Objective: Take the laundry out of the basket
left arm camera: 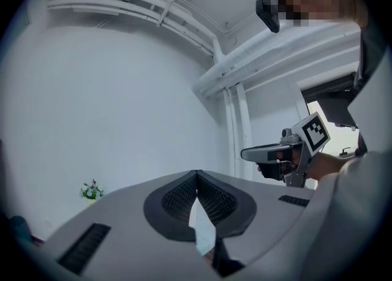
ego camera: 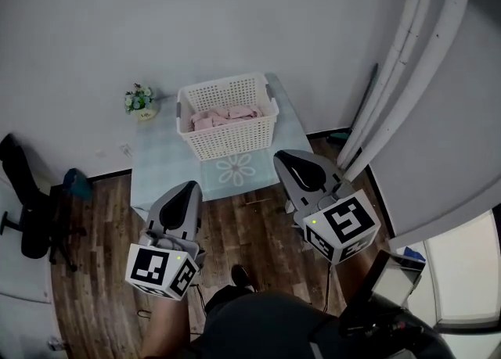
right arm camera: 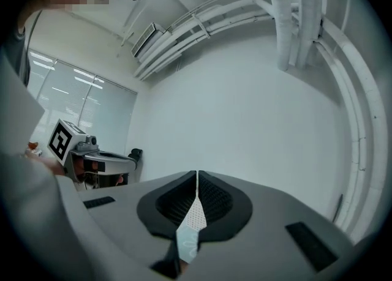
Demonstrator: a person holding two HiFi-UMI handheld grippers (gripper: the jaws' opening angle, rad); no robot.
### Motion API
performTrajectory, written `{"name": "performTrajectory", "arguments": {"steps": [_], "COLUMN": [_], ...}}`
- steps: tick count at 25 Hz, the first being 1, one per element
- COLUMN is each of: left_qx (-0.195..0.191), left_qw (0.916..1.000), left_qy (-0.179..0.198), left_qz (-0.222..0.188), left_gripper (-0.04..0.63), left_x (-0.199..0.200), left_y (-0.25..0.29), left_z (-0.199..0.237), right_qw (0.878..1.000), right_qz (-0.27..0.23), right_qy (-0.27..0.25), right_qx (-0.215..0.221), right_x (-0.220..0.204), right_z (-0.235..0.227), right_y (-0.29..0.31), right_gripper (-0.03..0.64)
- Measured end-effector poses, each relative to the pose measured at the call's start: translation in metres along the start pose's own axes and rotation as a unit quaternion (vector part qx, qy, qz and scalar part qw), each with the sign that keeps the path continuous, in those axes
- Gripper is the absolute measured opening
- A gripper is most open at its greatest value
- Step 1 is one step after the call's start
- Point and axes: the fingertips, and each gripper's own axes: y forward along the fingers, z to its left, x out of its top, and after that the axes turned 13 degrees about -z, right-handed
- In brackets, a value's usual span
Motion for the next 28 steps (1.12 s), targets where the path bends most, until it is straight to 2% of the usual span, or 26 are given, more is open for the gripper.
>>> {"name": "performTrajectory", "arguments": {"steps": [2,6,11,15,17,25,28], "left_qx": [-0.014,-0.030,-0.026,-0.038,-0.041,-0.010,-0.009], "left_qw": [0.9999,0.9995,0.9989,0.9965,0.9963,0.9961,0.9964], "left_qy": [0.000,-0.002,-0.033,-0.070,-0.070,-0.084,-0.083], "left_qz": [-0.004,-0.009,-0.019,-0.028,-0.030,-0.026,-0.014], "left_gripper": [0.008,0.008,0.008,0.008,0.008,0.008,0.008], "left_x": [0.000,-0.006,-0.011,-0.013,-0.014,-0.023,-0.029], "left_y": [0.009,0.025,0.034,0.035,0.034,0.045,0.052], "left_z": [0.016,0.044,0.086,0.105,0.113,0.145,0.150], "right_qw": [1.000,1.000,0.999,0.998,0.998,0.995,0.996], "right_qz": [0.003,0.014,0.042,0.030,0.034,0.072,0.065], "right_qy": [-0.003,0.001,-0.019,-0.006,-0.012,-0.027,-0.016], "right_qx": [-0.015,-0.018,-0.019,-0.056,-0.060,-0.061,-0.055], "right_x": [-0.003,-0.011,-0.020,-0.018,-0.019,-0.037,-0.040], "right_z": [-0.006,-0.007,0.001,-0.008,-0.011,-0.020,-0.029], "right_y": [0.019,0.053,0.088,0.106,0.114,0.132,0.139], "right_gripper": [0.017,0.017,0.017,0.017,0.017,0.017,0.017]}}
